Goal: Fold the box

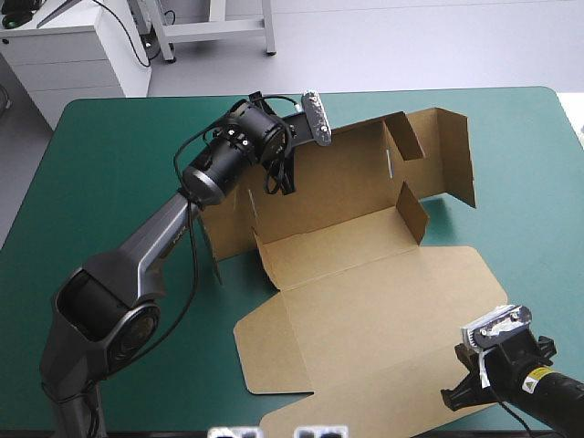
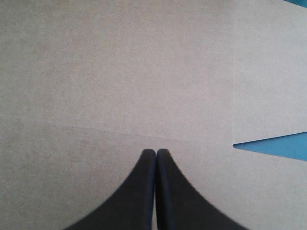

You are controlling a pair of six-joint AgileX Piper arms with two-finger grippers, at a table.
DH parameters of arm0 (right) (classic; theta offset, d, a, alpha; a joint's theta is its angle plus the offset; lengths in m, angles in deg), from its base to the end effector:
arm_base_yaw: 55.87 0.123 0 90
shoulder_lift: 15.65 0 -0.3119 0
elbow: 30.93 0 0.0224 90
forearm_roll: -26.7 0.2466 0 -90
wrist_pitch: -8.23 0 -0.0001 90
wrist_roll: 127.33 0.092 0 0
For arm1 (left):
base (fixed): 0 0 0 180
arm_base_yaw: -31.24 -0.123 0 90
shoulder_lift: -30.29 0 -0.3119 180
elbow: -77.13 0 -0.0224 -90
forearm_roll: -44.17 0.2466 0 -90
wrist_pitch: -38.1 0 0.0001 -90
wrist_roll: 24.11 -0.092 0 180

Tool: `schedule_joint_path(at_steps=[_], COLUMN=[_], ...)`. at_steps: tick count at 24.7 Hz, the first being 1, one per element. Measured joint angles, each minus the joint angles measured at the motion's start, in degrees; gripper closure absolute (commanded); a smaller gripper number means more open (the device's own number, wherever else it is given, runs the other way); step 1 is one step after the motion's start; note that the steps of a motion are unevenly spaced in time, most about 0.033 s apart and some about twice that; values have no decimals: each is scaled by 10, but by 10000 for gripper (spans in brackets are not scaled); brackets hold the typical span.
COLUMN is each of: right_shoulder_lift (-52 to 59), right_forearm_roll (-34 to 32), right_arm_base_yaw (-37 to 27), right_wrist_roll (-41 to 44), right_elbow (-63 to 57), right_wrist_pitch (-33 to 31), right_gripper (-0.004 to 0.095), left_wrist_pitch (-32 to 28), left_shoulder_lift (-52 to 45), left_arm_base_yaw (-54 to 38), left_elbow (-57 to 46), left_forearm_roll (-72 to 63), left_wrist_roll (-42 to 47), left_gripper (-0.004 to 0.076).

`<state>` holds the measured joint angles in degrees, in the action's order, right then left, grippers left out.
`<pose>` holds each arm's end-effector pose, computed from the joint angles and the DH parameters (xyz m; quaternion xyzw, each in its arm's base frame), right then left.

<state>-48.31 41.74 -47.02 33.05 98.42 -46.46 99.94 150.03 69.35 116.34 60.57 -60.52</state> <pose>0.0374 0.0256 0.2764 -0.1962 0.9051 0.0929 0.3656 0.3681 -0.2596 0.3868 0.5857 0.7316 0.1360 0.3213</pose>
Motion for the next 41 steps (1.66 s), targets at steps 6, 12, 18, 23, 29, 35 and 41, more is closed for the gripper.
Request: schedule_joint_path(at_steps=[6,12,18,23,29,35,41], right_shoulder_lift=[0,0,0,0,0,0,-2], right_forearm_roll=[0,0,0,0,0,0,0], right_arm_base_yaw=[0,0,0,0,0,0,0], right_wrist_roll=[0,0,3,35,71,104,121], right_elbow=[0,0,0,0,0,0,48], right_wrist_pitch=[0,0,0,7,24,42,67], right_gripper=[928,928,928,928,928,926,926], left_wrist_pitch=[-28,-122,-228,-326,-400,-434,-428], left_shoulder_lift=[-27,-111,-188,-216,-239,-255,-255], left_arm_base_yaw=[17,25,58,61,61,62,66], left_elbow=[-29,-155,-315,-406,-473,-516,-519], left_forearm_roll=[3,27,151,261,343,439,465], left_wrist_roll=[-11,-26,18,93,128,209,253], left_gripper=[733,733,732,733,733,732,732])
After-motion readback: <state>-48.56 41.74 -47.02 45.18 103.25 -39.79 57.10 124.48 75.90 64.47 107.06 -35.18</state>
